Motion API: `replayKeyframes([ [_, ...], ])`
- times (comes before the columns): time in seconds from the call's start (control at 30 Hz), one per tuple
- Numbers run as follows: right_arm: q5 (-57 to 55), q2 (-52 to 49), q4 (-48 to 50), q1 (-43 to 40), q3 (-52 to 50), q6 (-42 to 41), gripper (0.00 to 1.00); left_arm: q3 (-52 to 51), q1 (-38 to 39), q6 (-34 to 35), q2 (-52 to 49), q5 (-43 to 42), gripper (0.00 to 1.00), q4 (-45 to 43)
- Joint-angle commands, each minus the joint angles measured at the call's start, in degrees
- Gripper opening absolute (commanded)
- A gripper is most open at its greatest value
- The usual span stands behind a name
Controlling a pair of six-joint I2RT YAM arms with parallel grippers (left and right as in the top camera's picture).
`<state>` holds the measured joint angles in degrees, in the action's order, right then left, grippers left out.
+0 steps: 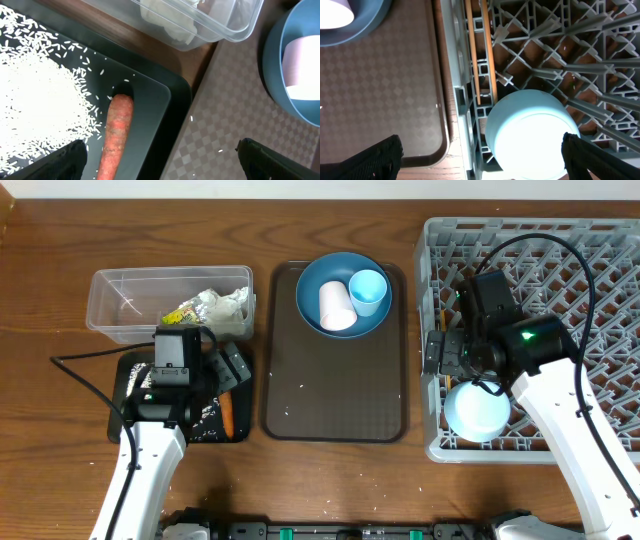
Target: Sort waste into correct bins and load items into the dishwasher rack
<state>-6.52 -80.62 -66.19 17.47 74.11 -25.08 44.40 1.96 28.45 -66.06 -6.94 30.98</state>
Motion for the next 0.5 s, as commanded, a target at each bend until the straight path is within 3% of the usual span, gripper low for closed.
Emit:
replayKeyframes([
  [0.0, -0.76, -0.39, -0.04, -0.28, -0.35, -0.15, 0.99, 0.83, -0.17, -0.74, -0.17, 0.04, 0.99, 0.48],
  [0.27, -0.76, -0.39, -0.04, -0.26, -0.35, -0.15, 0.99, 0.85, -0.17, -0.76, -0.11, -0.74, 0.98, 0.98],
  [0.33, -0.76, -0.39, -0.04, -0.26, -0.35, -0.15, 0.99, 0.85, -0.02, -7.23, -0.07, -8.98, 0.96, -2.14],
  [0.4, -0.76, -0.39, -0.04, -0.26, -0.35, -0.15, 0.99, 1.14, 1.05, -13.57, -0.07, -16.22, 0.87, -4.74],
  [0.47, -0.76, -0.39, -0.04, -0.26, -0.35, -0.15, 0.99, 2.29, 3.15, -15.87, -0.09, -16.39, 0.87, -4.87],
])
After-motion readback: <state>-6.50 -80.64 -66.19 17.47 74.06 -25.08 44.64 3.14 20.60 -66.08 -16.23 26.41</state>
